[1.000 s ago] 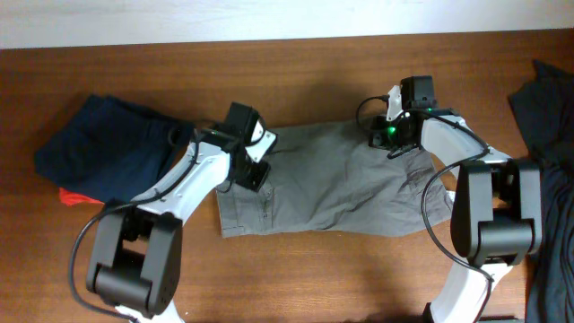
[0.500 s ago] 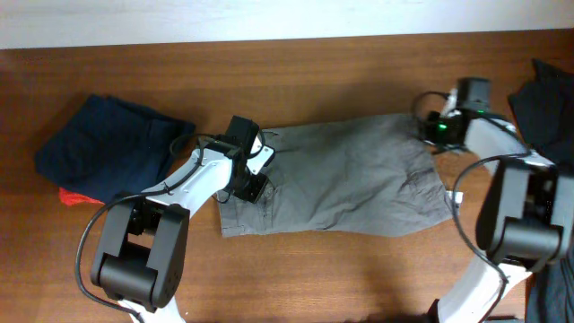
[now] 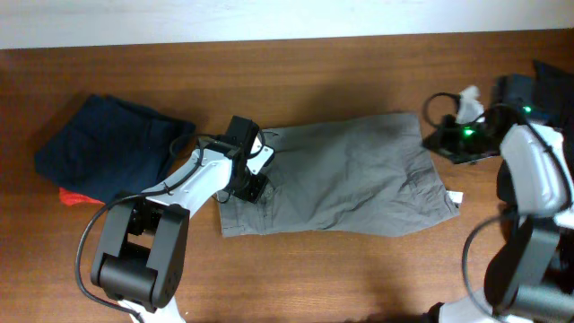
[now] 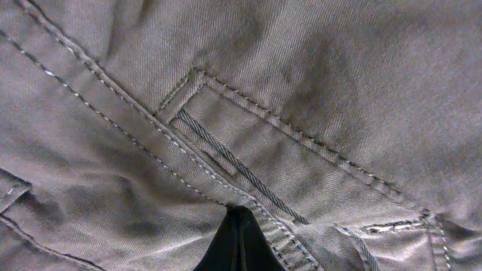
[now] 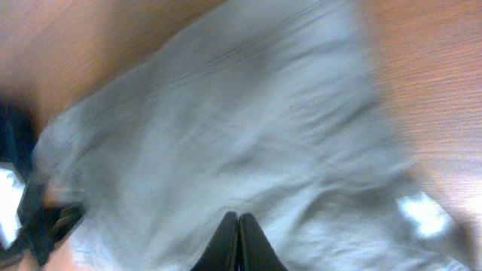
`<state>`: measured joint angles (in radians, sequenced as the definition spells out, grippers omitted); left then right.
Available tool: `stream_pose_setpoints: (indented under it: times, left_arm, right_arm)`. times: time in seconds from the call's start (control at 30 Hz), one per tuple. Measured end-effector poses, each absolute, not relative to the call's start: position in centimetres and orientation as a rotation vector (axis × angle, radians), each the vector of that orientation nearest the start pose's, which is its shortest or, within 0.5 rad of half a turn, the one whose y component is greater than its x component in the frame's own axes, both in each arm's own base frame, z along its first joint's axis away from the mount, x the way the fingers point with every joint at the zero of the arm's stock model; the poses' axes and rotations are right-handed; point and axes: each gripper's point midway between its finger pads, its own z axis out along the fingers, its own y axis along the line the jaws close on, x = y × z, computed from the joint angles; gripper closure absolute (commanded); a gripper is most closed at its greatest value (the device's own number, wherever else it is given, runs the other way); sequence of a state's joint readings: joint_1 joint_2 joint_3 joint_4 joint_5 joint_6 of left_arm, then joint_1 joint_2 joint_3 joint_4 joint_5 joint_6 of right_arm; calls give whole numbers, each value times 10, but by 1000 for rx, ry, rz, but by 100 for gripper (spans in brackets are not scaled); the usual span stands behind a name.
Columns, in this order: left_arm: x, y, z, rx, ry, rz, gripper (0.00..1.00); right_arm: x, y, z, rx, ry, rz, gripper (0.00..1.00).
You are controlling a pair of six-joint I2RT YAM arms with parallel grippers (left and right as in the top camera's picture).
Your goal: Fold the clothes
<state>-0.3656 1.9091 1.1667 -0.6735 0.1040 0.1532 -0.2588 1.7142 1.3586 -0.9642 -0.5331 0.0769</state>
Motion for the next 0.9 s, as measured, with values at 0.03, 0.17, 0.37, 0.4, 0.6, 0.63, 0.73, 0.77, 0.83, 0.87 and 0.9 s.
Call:
stream_pose_setpoints:
  times: [0.03,0.17,0.37,0.4,0.6,0.63,0.73,0.77,0.83,0.87,0.9]
  left_arm:
    - [336,-148,-1,779,2890,-179,98]
    - [336,-148,-1,780,2890,-179,98]
    - [336,-147,-1,780,2892,-178,98]
    - [336,-147,-1,780,2893,-178,98]
    - [336,-147,-1,780,2893,-176,98]
    - [336,-147,-1,780,2893,-176,98]
    - [335,-147,-1,780,2896,-174,98]
    - [335,-147,-1,781,2896,-173,98]
    - [334,-146,-1,783,2899,-166,98]
    - [334,-146,-1,784,2900,-163,98]
    - [334,-146,-1,784,2900,-162,98]
  right_arm:
    - [365,8,136,315,2766,740,96]
    - [334,64,127,138,2909,795,96]
    - [285,84,66,148,3109,705,96]
    - [280,82,58,168,3124,692,96]
    - [258,73,3,385,3142,608,96]
    - [257,72,0,433,3136,603,96]
    - [255,64,-1,598,3111,560,96]
    - [255,60,-1,646,3106,541,96]
    - [251,45,-2,765,3104,497,96]
    - [247,37,-3,826,3105,465,96]
    - [243,29,-3,897,3103,455,96]
